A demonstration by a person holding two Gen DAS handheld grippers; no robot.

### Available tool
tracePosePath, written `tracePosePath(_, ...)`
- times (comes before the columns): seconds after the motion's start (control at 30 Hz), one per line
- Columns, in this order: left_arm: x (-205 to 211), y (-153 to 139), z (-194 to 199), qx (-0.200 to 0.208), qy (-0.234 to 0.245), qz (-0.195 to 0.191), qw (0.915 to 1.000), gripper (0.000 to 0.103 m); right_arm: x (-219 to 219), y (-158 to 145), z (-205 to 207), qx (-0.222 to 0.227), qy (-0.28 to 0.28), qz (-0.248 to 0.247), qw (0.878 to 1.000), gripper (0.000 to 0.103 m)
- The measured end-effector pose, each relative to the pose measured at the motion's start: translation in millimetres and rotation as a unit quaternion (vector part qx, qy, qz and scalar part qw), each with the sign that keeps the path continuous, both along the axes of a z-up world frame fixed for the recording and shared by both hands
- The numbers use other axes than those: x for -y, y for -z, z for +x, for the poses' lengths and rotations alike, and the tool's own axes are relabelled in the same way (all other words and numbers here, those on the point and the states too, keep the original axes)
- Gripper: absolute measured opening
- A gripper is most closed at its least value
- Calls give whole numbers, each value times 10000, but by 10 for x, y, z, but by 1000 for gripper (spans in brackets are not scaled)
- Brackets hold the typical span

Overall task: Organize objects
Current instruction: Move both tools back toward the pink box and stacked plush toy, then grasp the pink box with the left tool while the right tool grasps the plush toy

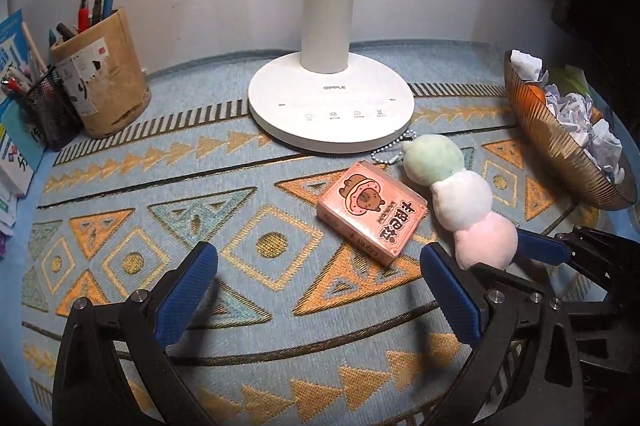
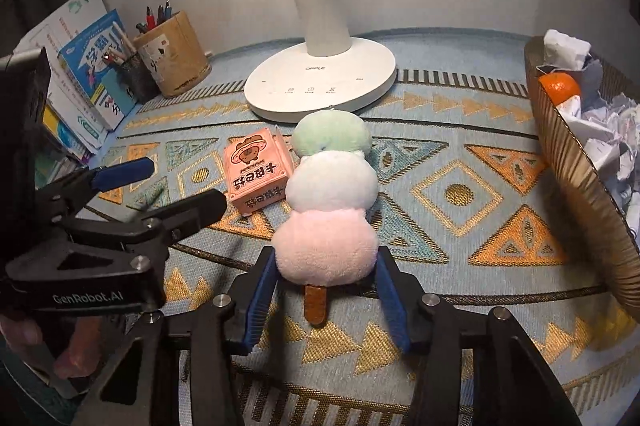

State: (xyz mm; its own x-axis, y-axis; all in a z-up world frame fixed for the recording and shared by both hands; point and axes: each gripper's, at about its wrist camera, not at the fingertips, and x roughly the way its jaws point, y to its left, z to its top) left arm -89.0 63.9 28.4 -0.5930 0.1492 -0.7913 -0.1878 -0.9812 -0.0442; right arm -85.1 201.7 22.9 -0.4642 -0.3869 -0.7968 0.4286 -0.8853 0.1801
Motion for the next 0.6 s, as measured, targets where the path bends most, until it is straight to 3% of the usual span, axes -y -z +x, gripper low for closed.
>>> tracePosePath(0.1,-25,63,-89,150,53,29,9999,101,-79,-18,-2,-185,149,79,9997,48)
tracePosePath(0.33,41,175,-219,341,-107,121,9993,101,-257,-34,-49,-161,255,-323,9990,48)
tracePosePath(0.53,363,120,-208,253,-821,-143,9962,100,-240,-71,-5,-288,171,-361,9988,49)
tracePosePath(0.6,486,58,-203,196,-965,-16,9951,100,-229,-62,-5,-281,168,-346,9989,55)
